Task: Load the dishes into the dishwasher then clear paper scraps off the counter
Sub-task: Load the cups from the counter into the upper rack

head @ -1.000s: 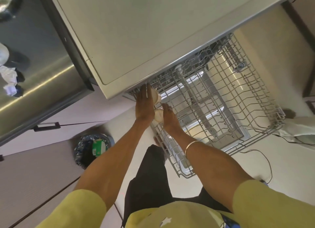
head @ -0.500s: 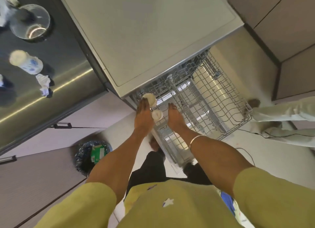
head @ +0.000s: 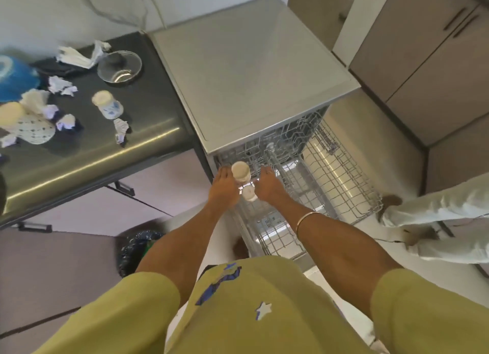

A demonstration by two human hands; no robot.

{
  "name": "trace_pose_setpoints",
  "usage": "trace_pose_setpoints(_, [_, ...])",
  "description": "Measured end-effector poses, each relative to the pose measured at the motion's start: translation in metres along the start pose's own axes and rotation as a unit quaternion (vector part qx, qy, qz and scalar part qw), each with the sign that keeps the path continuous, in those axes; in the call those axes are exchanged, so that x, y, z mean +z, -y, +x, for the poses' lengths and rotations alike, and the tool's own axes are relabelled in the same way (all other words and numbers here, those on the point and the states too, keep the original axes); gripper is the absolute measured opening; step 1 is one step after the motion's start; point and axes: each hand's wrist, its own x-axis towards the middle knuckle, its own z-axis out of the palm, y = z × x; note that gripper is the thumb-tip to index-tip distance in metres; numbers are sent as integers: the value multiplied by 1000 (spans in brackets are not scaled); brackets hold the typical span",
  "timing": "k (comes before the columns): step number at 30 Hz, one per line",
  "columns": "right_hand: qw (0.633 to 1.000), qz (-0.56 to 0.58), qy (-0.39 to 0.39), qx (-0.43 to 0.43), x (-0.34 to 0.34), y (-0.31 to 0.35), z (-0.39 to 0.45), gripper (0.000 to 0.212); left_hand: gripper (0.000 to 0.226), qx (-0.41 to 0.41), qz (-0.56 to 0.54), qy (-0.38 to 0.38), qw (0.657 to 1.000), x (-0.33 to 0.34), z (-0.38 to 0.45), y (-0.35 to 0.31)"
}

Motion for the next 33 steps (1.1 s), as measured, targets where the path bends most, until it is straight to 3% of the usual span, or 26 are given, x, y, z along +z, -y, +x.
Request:
trace_pose_setpoints(10, [987, -12, -113, -114, -18, 48, -34, 58, 65, -57, -5, -75, 996, -22, -80, 26])
trace_pose_setpoints(22, [973, 16, -95, -209, 2, 151, -29, 53, 55, -127, -44, -172, 976, -93, -93, 115])
trace_pose_setpoints(26, [970, 5, -87, -228, 6, 199, -9, 60, 54, -150, -50, -189, 969, -118, -92, 159])
trace_pose_setpoints(33, [962, 6, -106, -253, 9, 295, 21, 57, 54, -136, -18, -278, 951, -181, -86, 241])
